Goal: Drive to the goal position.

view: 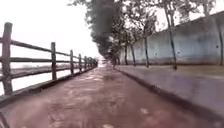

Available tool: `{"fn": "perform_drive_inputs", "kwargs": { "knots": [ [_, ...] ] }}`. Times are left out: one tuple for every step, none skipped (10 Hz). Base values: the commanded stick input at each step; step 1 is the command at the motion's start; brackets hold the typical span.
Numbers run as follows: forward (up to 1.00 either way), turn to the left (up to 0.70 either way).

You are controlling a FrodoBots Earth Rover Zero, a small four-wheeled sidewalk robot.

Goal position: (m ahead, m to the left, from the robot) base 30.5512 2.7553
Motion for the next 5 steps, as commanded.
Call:
{"fn": "perform_drive_inputs", "kwargs": {
  "knots": [
    [1.00, 0.31],
    [1.00, 0.11],
    [1.00, 0.00],
    [1.00, 0.00],
    [1.00, 0.00]
  ]
}}
